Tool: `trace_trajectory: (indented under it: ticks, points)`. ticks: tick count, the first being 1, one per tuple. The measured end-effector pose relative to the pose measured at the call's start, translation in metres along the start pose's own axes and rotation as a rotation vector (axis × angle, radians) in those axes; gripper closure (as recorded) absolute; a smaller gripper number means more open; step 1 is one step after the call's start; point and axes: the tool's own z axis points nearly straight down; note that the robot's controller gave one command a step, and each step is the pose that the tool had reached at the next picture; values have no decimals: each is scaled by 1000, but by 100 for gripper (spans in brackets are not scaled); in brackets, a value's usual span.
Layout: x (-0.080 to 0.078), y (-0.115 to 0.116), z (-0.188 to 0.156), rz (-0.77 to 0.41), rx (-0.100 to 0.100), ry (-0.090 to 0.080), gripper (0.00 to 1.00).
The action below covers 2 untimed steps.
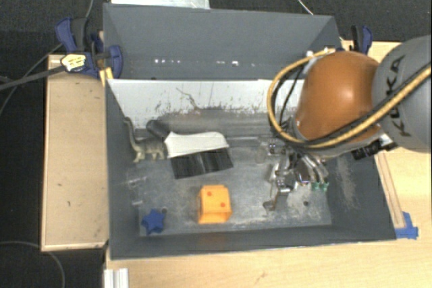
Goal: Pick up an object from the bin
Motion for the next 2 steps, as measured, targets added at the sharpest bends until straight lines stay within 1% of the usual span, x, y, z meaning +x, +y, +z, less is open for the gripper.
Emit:
trace_trajectory:
  ticks: [1,2]
  points:
    - [-2,0,-4,2,0,-9,0]
    - [-36,78,44,-19,-2,-8,0]
